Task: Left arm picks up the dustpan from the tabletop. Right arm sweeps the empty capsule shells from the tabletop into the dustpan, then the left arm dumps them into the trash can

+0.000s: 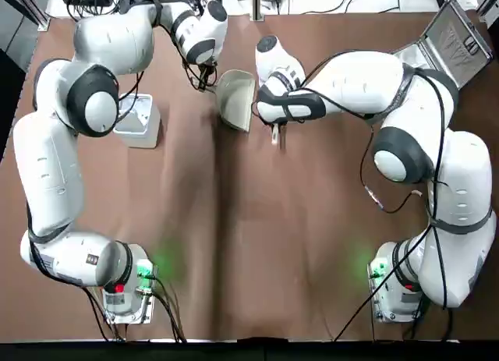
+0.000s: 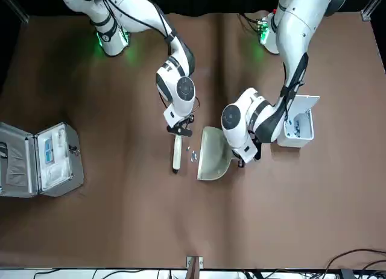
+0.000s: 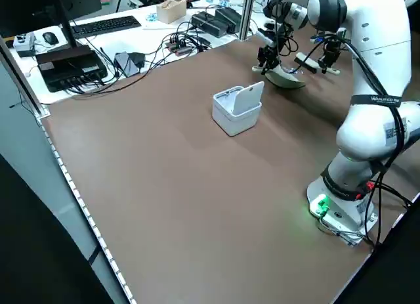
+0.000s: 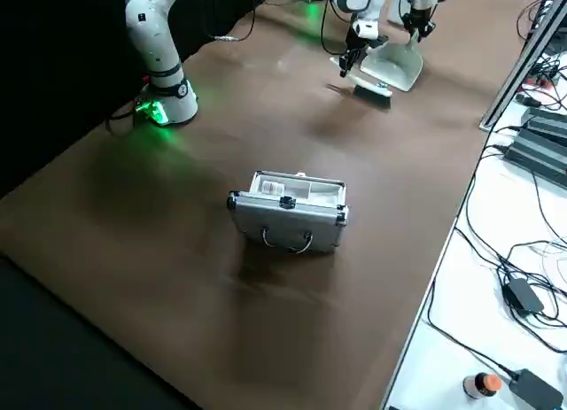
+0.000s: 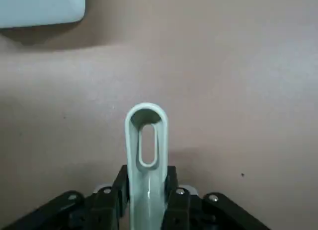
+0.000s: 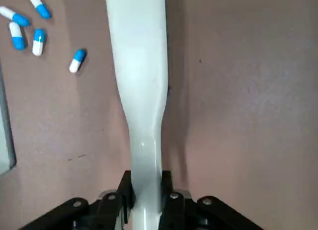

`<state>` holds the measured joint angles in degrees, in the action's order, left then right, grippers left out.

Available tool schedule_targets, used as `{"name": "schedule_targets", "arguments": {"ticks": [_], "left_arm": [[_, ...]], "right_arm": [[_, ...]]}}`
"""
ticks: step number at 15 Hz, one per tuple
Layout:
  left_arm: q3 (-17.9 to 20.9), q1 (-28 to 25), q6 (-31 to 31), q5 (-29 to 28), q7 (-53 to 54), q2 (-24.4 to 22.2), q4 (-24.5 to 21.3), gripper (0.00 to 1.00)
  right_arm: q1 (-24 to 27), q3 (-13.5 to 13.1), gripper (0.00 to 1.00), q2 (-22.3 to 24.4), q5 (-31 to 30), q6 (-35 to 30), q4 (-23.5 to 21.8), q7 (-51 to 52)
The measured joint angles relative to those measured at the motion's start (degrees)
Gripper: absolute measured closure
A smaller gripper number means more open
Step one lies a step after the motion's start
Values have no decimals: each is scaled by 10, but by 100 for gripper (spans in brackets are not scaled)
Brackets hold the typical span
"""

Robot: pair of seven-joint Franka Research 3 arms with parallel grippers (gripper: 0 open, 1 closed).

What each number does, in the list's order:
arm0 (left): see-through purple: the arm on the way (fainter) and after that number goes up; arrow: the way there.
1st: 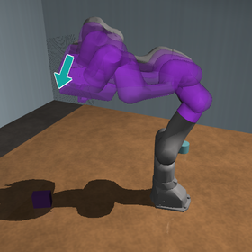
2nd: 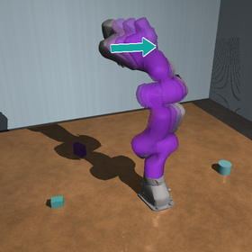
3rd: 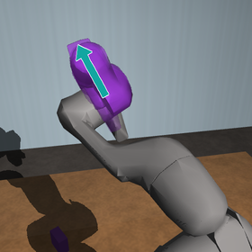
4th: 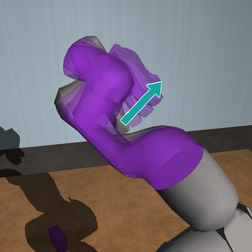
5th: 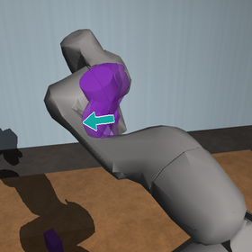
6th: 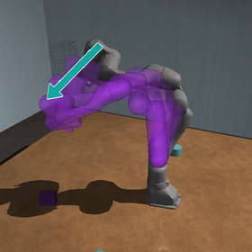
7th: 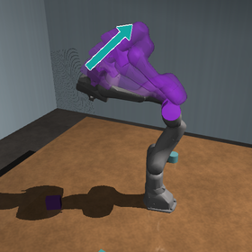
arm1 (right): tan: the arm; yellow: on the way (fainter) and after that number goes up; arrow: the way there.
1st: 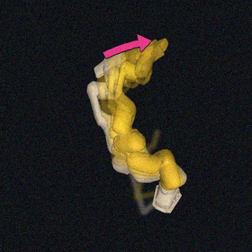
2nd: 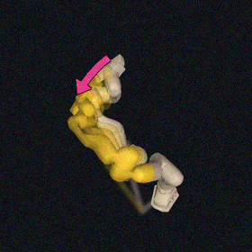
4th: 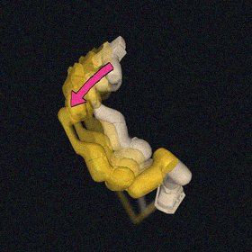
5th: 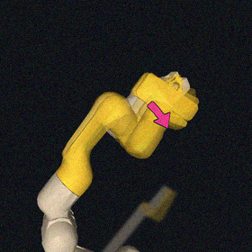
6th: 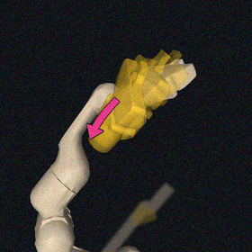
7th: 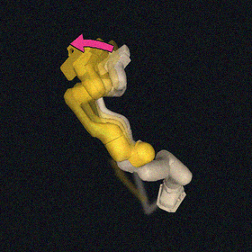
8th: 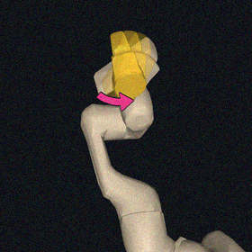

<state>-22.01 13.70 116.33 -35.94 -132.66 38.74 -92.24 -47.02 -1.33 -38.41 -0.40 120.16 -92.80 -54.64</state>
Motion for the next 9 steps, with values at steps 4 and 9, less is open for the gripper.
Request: {"name": "schedule_targets", "arguments": {"ticks": [4,9], "left_arm": [[0,0,0,0,0,3,2,67],[1,0,0,0,0,5,3,67]], "right_arm": [[-7,0,74,-22,0,0,24,-18],[-9,-1,74,-43,0,-3,54,-30]]}}
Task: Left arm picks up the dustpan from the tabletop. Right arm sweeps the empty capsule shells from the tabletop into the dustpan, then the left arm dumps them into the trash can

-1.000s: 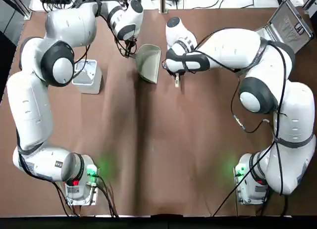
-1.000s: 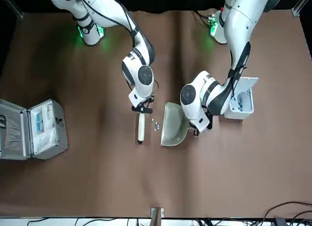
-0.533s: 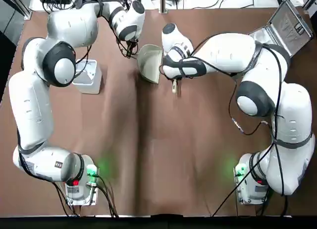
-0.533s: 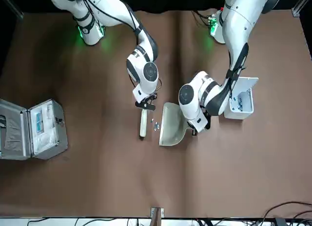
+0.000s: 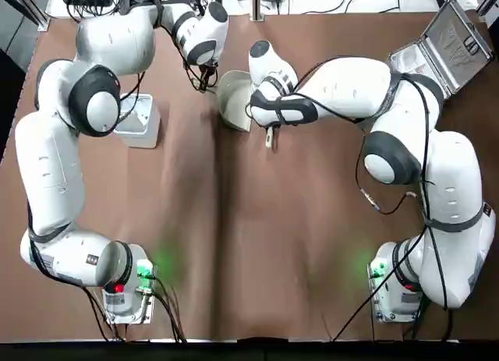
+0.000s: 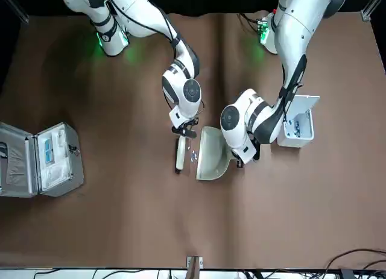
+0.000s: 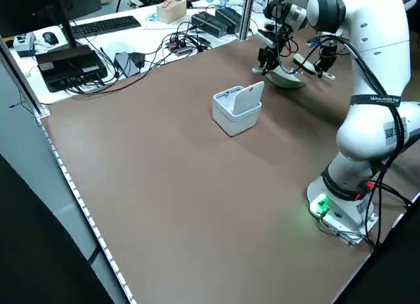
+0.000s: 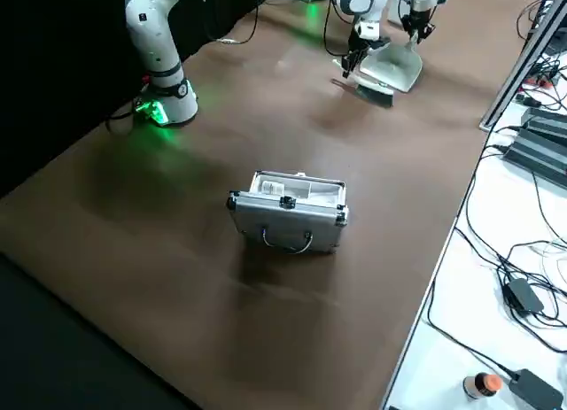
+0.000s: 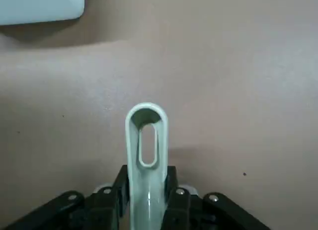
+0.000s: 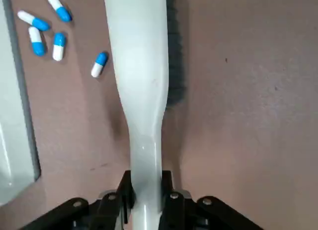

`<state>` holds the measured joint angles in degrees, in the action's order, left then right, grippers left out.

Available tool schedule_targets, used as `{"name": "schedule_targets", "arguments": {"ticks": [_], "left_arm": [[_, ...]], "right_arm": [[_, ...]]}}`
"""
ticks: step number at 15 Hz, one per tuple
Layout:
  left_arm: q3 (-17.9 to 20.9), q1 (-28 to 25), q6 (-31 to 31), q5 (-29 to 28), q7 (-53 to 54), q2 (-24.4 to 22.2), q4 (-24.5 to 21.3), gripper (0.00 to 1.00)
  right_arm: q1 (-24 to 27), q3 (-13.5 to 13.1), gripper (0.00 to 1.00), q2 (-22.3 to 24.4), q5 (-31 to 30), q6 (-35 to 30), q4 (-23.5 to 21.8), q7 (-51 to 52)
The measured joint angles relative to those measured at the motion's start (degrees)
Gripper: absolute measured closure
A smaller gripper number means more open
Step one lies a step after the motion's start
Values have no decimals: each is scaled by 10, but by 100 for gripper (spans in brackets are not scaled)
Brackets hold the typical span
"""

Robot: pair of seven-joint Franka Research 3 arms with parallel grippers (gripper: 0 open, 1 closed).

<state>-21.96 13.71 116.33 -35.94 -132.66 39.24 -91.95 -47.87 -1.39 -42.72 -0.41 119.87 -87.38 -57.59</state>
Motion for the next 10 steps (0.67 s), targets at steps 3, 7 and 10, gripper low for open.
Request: {"name": "schedule_targets", "arguments": {"ticks": [3,7,10], "left_arm": [[0,0,0,0,0,0,0,67],[0,0,0,0,0,0,0,67],[0,0,0,0,0,0,0,67]], "right_arm": [[-1,0,74,-13,0,0,22,-8],[-6,0,74,-31,0,0,48,-16],[-8,3,74,-37,2,0,60,-16]]}}
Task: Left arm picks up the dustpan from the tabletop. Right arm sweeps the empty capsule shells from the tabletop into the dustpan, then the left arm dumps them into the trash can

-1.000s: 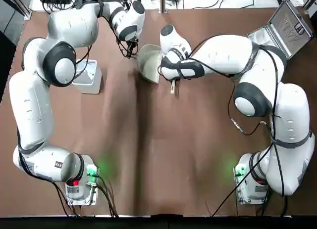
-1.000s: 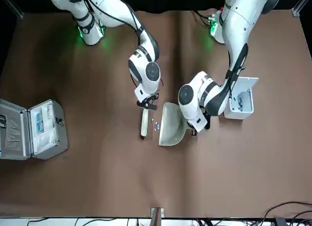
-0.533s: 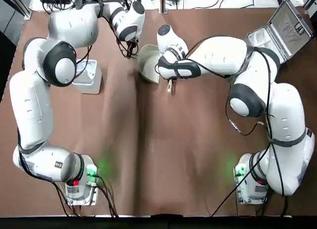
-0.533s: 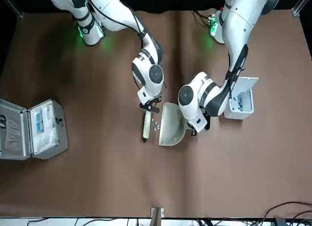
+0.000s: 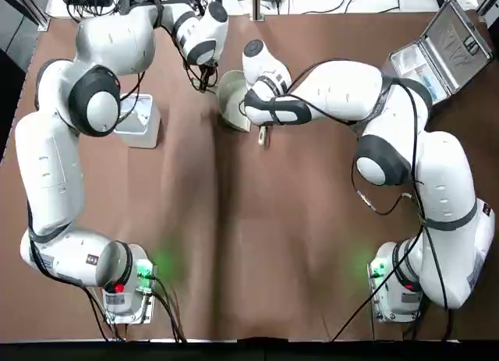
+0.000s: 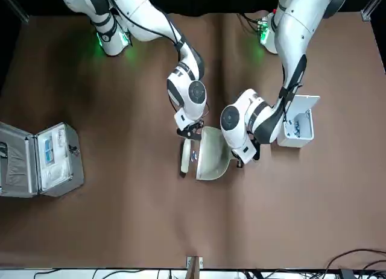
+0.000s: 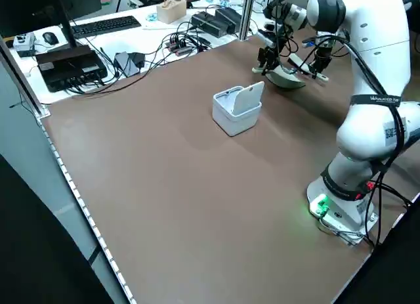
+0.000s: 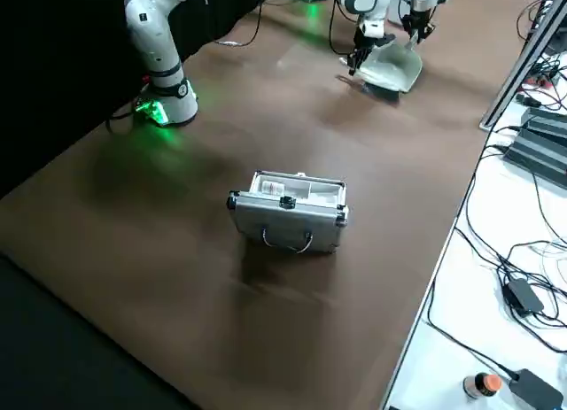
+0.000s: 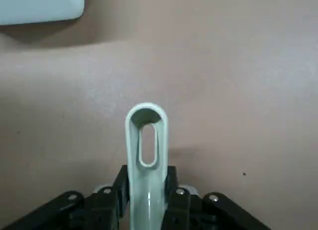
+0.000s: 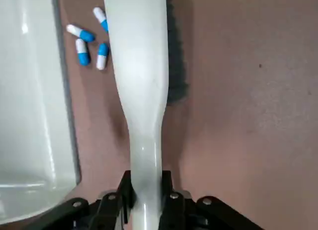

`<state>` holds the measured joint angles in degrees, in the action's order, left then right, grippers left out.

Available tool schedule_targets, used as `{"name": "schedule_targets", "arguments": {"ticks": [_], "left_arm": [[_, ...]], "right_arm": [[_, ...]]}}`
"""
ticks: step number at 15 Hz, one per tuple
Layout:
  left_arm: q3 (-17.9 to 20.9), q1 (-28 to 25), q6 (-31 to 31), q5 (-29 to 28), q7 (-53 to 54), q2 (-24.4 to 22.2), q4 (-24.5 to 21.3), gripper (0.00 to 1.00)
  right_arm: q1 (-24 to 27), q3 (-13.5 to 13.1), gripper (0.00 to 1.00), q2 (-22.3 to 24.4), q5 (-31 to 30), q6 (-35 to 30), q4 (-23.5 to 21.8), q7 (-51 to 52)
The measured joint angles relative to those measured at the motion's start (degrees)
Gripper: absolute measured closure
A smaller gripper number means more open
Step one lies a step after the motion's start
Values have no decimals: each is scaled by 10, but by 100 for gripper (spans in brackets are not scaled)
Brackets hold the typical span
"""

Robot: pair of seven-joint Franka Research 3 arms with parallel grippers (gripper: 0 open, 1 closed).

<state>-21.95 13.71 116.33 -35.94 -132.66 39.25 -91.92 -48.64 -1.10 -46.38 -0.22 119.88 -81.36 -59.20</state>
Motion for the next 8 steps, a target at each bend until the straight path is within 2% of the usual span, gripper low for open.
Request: {"name": "schedule_targets", "arguments": {"ticks": [8], "left_arm": [[0,0,0,0,0,0,0,67]], "right_arm": [[-1,13,74,-16,24,3,17,2]]}}
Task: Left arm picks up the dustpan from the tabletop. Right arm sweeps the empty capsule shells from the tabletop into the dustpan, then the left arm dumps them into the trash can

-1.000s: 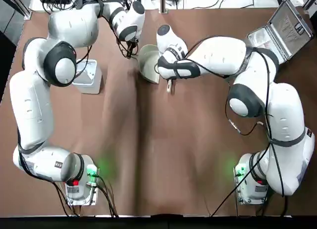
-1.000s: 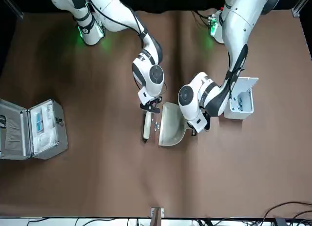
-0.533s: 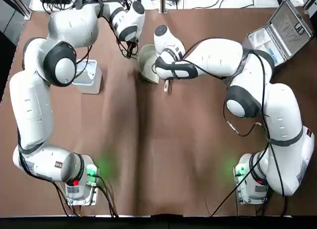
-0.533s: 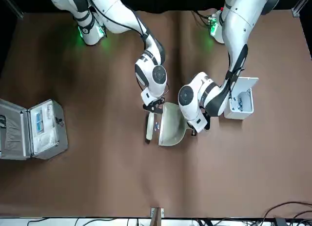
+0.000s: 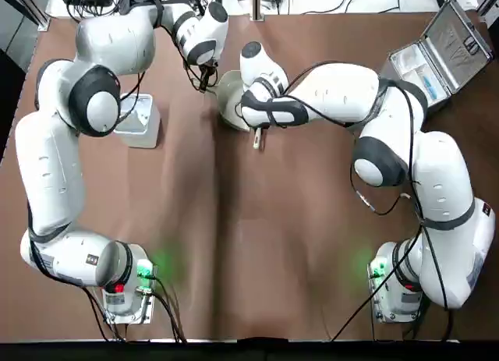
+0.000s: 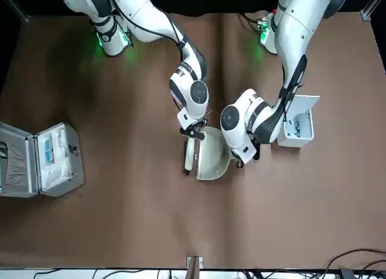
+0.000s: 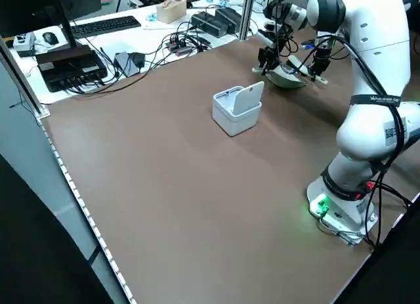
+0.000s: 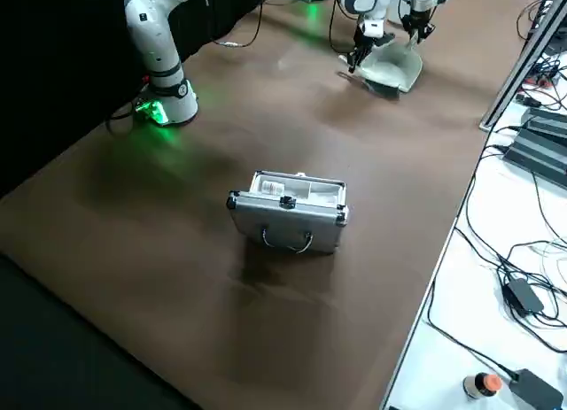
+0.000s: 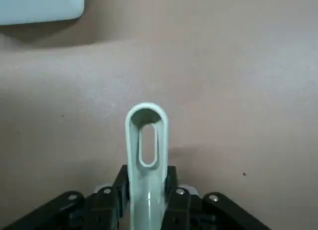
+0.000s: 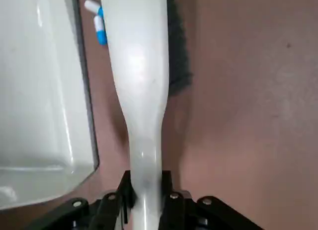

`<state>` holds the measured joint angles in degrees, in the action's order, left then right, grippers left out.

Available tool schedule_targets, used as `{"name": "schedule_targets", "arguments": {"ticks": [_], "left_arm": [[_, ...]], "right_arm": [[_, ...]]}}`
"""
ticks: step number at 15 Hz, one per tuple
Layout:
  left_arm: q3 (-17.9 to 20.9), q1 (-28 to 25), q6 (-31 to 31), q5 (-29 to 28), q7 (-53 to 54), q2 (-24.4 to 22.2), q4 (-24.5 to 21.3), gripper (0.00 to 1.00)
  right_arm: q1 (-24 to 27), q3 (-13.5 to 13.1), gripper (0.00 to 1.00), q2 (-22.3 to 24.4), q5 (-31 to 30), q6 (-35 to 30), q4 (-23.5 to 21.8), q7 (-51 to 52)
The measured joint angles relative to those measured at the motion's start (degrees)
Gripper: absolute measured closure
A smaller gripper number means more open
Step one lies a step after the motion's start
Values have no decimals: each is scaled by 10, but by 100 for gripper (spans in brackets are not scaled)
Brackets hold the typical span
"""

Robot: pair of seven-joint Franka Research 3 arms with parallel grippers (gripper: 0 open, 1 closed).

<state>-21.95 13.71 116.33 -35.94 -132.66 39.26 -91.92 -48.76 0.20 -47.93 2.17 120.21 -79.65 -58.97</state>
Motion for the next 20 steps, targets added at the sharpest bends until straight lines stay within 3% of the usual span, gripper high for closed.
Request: {"name": "schedule_targets", "arguments": {"ticks": [20], "left_arm": [[0,0,0,0,0,0,0,67]], "right_arm": [[0,13,74,-34,66,1,49,46]]}}
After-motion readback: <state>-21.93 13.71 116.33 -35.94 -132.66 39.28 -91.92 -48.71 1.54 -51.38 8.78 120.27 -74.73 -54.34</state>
